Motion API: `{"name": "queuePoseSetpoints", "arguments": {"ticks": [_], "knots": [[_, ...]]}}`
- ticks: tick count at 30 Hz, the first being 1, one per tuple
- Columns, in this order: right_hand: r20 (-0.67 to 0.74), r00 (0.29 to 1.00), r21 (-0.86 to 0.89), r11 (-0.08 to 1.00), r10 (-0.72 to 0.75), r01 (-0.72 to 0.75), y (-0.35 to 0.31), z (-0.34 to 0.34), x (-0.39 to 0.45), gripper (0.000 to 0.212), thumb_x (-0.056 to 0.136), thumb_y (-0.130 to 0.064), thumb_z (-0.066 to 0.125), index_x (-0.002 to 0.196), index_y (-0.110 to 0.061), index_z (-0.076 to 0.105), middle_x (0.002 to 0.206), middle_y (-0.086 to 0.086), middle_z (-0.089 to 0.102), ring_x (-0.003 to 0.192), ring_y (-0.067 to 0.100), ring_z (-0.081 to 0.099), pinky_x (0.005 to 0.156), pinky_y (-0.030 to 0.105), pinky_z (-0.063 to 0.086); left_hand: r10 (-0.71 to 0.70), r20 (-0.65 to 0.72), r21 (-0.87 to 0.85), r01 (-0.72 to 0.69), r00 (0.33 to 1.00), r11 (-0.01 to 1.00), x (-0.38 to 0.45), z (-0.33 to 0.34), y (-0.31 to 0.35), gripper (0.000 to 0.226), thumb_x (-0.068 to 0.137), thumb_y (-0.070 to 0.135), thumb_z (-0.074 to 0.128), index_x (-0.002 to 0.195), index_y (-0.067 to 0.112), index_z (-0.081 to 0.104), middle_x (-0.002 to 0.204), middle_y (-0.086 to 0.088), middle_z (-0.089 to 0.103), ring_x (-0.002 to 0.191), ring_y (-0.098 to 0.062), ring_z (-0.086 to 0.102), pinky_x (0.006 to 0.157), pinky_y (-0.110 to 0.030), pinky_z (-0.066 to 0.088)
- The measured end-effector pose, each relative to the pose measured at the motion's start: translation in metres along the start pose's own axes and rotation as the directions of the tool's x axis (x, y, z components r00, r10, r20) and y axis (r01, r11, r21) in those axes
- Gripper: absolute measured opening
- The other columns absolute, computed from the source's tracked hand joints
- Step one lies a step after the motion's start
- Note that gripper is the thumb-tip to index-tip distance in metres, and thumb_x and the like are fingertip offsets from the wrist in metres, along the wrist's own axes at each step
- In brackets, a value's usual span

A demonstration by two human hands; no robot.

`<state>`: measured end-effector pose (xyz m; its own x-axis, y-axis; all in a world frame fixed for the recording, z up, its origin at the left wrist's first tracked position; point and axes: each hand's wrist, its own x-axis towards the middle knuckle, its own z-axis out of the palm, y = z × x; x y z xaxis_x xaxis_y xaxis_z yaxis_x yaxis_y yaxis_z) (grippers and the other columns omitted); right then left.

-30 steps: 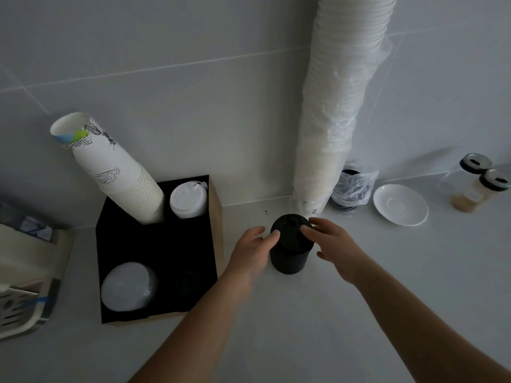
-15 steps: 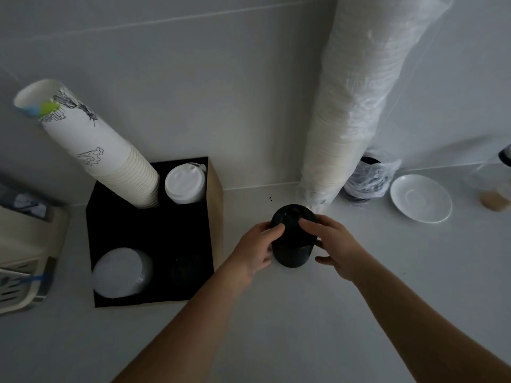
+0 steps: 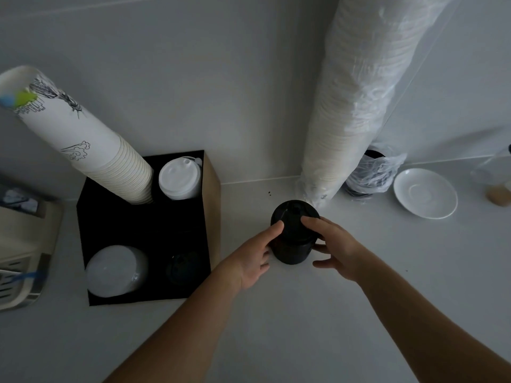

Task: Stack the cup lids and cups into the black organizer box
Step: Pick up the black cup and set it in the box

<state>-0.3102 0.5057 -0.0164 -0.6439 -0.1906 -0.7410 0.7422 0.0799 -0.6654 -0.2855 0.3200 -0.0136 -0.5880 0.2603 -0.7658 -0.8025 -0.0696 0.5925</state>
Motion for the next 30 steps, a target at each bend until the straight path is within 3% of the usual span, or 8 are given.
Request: {"name": "queuePoseSetpoints", "arguments": {"ticks": [6, 9, 12, 15, 19, 23, 25, 30], "knots": [[0.027, 0.999, 0.025, 1.0, -0.019, 0.018, 0.0, -0.005, 0.001, 0.051, 0.082, -0.047, 0.066, 0.129, -0.032, 0.053, 0.134, -0.003, 0.051, 0.126, 0.029, 0.047, 0.108, 0.059, 0.038, 0.006, -0.005, 0.015, -0.006, 1.0, 1.0, 0.005, 0.007, -0.003, 0.098, 0.063, 0.077, 0.057, 0.146, 0.033, 0.03, 0.159, 0.006, 0.023, 0.147, -0.013, 0.013, 0.12, -0.048, 0.005], [0.033, 0.999, 0.025, 0.999, -0.023, 0.022, 0.001, -0.005, 0.001, 0.057, 0.074, -0.051, 0.068, 0.126, -0.032, 0.057, 0.133, -0.002, 0.055, 0.123, 0.028, 0.05, 0.107, 0.057, 0.039, 0.017, -0.015, -0.004, -0.018, 1.0, 1.0, 0.006, 0.008, -0.004, 0.088, 0.063, 0.077, 0.057, 0.139, 0.037, 0.038, 0.156, 0.007, 0.029, 0.146, -0.014, 0.02, 0.119, -0.05, 0.011], [0.042, 0.999, 0.045, 0.999, -0.031, 0.029, 0.002, -0.007, 0.002, 0.044, 0.083, -0.047, 0.065, 0.124, -0.032, 0.058, 0.134, -0.001, 0.056, 0.122, 0.028, 0.052, 0.107, 0.056, 0.04, 0.025, -0.013, -0.045, -0.026, 1.0, 0.999, 0.004, 0.01, -0.004, 0.068, 0.065, 0.076, 0.058, 0.123, 0.041, 0.044, 0.153, 0.003, 0.036, 0.142, -0.02, 0.03, 0.118, -0.051, 0.019], [0.044, 0.999, 0.055, 0.998, -0.031, 0.028, 0.005, -0.009, 0.003, 0.057, 0.076, -0.05, 0.068, 0.128, -0.031, 0.057, 0.133, -0.002, 0.057, 0.122, 0.028, 0.053, 0.105, 0.055, 0.042, 0.02, -0.072, -0.086, -0.027, 0.997, 0.996, 0.003, 0.011, -0.006, 0.081, 0.061, 0.074, 0.055, 0.132, 0.035, 0.045, 0.151, 0.001, 0.039, 0.14, -0.022, 0.035, 0.117, -0.05, 0.025], [0.052, 0.998, 0.062, 0.997, -0.045, 0.042, 0.008, -0.01, 0.002, 0.061, 0.069, -0.052, 0.066, 0.127, -0.033, 0.059, 0.133, -0.003, 0.059, 0.122, 0.025, 0.054, 0.105, 0.054, 0.042, -0.038, -0.141, -0.205, 0.008, 0.989, 0.979, 0.003, 0.013, -0.004, 0.047, 0.079, 0.068, 0.052, 0.109, 0.031, 0.058, 0.144, -0.003, 0.048, 0.135, -0.02, 0.043, 0.116, -0.047, 0.028], [0.042, 0.997, 0.085, 0.995, -0.058, 0.055, 0.011, -0.012, 0.0, 0.059, 0.07, -0.052, 0.066, 0.126, -0.037, 0.059, 0.133, -0.005, 0.058, 0.124, 0.026, 0.052, 0.106, 0.056, 0.04, -0.046, -0.225, -0.299, -0.024, 0.973, 0.954, 0.007, 0.017, -0.005, 0.079, 0.081, 0.061, 0.057, 0.142, 0.014, 0.041, 0.144, -0.009, 0.047, 0.131, -0.023, 0.047, 0.115, -0.046, 0.031], [0.032, 0.998, 0.113, 0.992, -0.061, 0.057, 0.013, -0.013, -0.001, 0.055, 0.069, -0.052, 0.067, 0.122, -0.038, 0.061, 0.133, -0.005, 0.058, 0.124, 0.027, 0.052, 0.105, 0.057, 0.041, -0.051, -0.264, -0.313, -0.036, 0.963, 0.949, 0.007, 0.019, -0.005, 0.079, 0.082, 0.059, 0.059, 0.142, 0.011, 0.039, 0.139, -0.009, 0.05, 0.124, -0.021, 0.052, 0.114, -0.045, 0.033], [0.026, 0.998, 0.157, 0.986, -0.061, 0.056, 0.015, -0.022, -0.004, 0.047, 0.071, -0.05, 0.068, 0.115, -0.035, 0.065, 0.13, -0.002, 0.06, 0.121, 0.029, 0.055, 0.098, 0.054, 0.048, -0.049, -0.304, -0.228, -0.023, 0.951, 0.973, 0.008, 0.019, -0.008, 0.072, 0.085, 0.055, 0.056, 0.14, 0.01, 0.043, 0.136, -0.006, 0.054, 0.131, -0.021, 0.048, 0.112, -0.04, 0.035]]}}
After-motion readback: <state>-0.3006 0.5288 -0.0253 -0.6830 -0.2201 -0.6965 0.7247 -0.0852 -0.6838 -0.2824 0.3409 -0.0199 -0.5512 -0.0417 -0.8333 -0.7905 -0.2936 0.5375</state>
